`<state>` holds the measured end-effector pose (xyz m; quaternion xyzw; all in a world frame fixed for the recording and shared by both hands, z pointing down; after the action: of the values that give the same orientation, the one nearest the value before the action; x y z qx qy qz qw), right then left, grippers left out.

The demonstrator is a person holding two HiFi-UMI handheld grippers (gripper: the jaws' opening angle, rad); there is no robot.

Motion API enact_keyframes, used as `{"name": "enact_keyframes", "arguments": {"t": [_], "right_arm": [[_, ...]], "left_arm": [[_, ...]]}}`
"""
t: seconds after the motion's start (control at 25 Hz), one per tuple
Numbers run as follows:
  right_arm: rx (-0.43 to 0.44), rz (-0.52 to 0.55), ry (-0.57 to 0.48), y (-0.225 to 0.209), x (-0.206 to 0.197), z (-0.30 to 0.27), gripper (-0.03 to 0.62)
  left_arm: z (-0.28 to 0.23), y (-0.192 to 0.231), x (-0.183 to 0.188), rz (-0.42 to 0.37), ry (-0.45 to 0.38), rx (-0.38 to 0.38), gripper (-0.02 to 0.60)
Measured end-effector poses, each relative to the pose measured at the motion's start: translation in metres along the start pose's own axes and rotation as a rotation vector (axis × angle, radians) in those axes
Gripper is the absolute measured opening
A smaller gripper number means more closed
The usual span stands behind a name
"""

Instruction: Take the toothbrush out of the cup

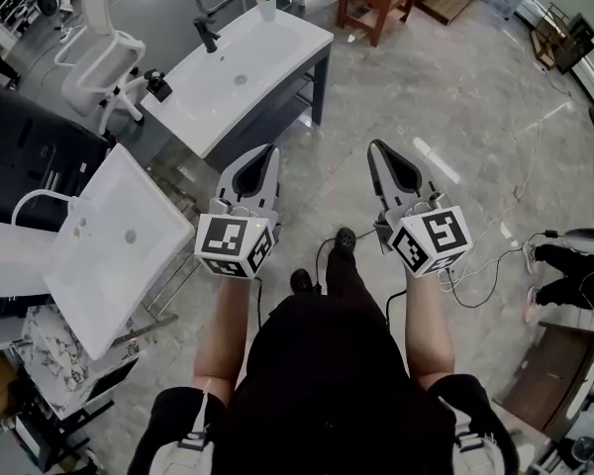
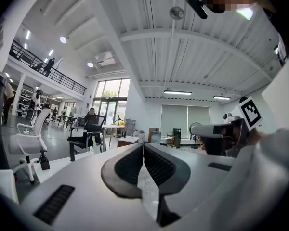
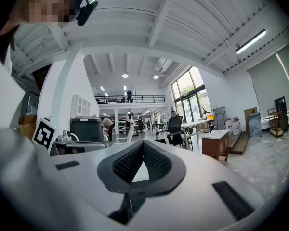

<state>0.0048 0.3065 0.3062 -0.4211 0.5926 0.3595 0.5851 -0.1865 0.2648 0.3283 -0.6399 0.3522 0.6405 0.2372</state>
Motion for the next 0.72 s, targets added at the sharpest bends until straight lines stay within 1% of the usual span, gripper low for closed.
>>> {"name": "enact_keyframes", "arguments": {"t": [0.16,0.36,0.56,0.72], "right_arm": [[-0.020,0.001,0.033,-0.004,-0.008,-0.001,0.031],[-0.002,-0.070,0.034,-0.012,-0.014,-0.008,0.031],[0.016,-0.057,0.066,-0.035,-0.018,-0.035,0.031],[0.059,-0.012,0.132,-0.060,-0.019,-0.068,0.031]], "left_arm": [[0.001,0.003,-0.006,0.005,0.016,0.005,0.023],[-0.006,0.007,-0.015,0.015,0.039,0.021,0.023],[-0.031,0.020,-0.014,0.016,0.055,0.057,0.023],[-0.063,0.031,-0.010,0.003,0.070,0.074,0.023]]}}
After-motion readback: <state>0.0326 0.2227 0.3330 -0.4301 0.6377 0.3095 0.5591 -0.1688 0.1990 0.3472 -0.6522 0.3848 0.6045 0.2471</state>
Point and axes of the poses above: the fingertips, and each gripper's own axes: z backward along the fingers, y to its left, x out of its top, the point moved 4 cm from there along z, backward along the fingers, and after that the axes turned 3 degrees about z, right-handed, at the moved point
